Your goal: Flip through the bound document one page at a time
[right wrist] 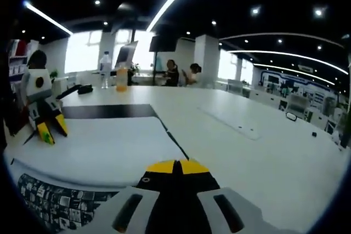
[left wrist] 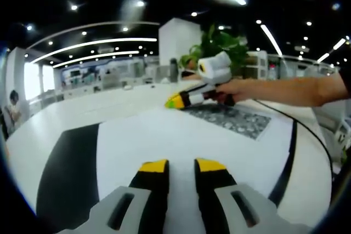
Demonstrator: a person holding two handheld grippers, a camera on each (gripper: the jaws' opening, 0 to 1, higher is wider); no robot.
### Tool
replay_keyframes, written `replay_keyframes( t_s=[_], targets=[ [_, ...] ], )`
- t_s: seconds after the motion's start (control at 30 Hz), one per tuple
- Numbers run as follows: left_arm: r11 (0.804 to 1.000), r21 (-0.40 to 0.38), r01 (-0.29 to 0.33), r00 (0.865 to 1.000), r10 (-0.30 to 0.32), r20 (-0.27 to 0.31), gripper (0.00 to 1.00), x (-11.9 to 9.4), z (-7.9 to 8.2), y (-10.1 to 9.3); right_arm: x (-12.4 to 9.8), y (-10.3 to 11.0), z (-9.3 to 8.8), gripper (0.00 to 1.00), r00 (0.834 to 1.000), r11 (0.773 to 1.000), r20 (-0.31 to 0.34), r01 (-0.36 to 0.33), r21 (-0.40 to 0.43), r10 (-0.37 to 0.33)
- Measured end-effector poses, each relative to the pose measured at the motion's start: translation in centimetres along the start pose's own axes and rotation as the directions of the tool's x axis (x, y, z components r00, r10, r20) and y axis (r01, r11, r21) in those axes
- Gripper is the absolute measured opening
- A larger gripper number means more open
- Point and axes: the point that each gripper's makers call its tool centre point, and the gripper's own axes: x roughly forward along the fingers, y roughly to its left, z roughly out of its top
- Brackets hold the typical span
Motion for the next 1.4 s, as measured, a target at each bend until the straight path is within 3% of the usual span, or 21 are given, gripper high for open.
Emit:
replay_keyframes(
  t_s=[0.5, 1.4],
  targets=[
    [1.0, -0.003, 0.001, 1.0, -0.001, -0.001, 0.2, -0.1, 0.0, -0.1, -0.2, 0.5, -0.2, 0.04, 1.0, 0.999, -0.001, -0.006, 0.034, 0.006],
    [1.0, -0.011, 0.002, 1.0, -0.002, -0.003, 0.2, 0.0, 0.1, 0.0, -1.6, 3.9, -0.2, 0.04, 0.994, 0.993, 0.003, -0.108, 0.056, 0.108]
  ],
)
